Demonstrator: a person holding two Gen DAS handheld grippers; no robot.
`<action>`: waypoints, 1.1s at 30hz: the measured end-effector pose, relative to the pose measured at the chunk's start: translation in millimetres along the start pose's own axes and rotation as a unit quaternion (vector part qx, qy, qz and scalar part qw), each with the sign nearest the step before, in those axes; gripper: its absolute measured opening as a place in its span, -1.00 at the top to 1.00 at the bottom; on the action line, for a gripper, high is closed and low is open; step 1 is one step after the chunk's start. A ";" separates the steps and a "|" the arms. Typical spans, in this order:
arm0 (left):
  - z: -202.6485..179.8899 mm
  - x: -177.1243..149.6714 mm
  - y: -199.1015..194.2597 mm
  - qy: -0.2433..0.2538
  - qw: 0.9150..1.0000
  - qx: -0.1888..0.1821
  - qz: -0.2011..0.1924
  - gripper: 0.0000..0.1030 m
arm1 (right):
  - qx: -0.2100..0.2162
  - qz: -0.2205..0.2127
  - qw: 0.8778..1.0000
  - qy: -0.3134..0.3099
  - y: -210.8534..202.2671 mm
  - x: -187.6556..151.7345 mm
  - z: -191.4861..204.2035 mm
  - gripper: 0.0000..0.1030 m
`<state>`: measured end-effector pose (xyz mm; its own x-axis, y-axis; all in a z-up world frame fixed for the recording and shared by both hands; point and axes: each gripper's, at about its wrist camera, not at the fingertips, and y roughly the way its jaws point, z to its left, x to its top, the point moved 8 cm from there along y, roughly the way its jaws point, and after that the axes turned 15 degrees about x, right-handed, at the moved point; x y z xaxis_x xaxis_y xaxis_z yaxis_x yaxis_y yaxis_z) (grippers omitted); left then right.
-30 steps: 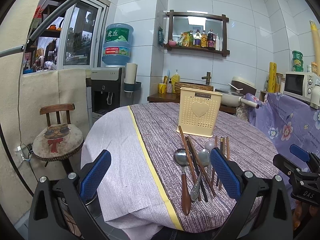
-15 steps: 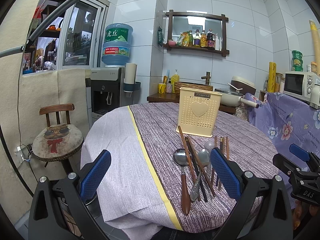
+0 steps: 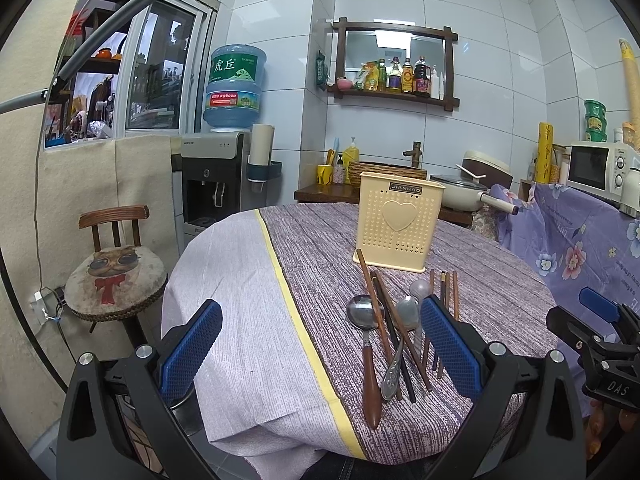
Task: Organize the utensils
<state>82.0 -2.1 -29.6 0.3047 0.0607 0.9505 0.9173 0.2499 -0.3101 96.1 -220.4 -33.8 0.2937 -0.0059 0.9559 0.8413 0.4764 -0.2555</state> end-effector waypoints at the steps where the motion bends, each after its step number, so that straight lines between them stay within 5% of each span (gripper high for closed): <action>1: -0.1 0.0 0.0 0.000 1.000 0.000 0.000 -0.90 | 0.000 0.000 1.000 0.001 0.1 -0.2 0.0 -0.91; 21: 0.5 -7.4 5.6 0.008 1.000 -0.001 0.008 -0.90 | -0.002 0.009 1.000 0.007 5.8 -4.9 -1.7 -0.91; 27: -3.1 -22.3 38.1 0.047 0.997 0.020 0.059 -0.90 | -0.011 0.047 0.999 0.021 21.6 -15.4 -18.8 -0.91; 33: -7.6 -24.4 62.9 0.050 0.995 0.002 0.090 -0.90 | -0.032 0.079 0.995 0.043 43.1 -20.7 -47.8 -0.91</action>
<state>134.2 4.8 -72.5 0.4875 0.0082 0.8731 0.8447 0.2485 -0.4740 147.9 -241.7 -71.5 0.4593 -0.0122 0.8882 0.8082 0.4207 -0.4122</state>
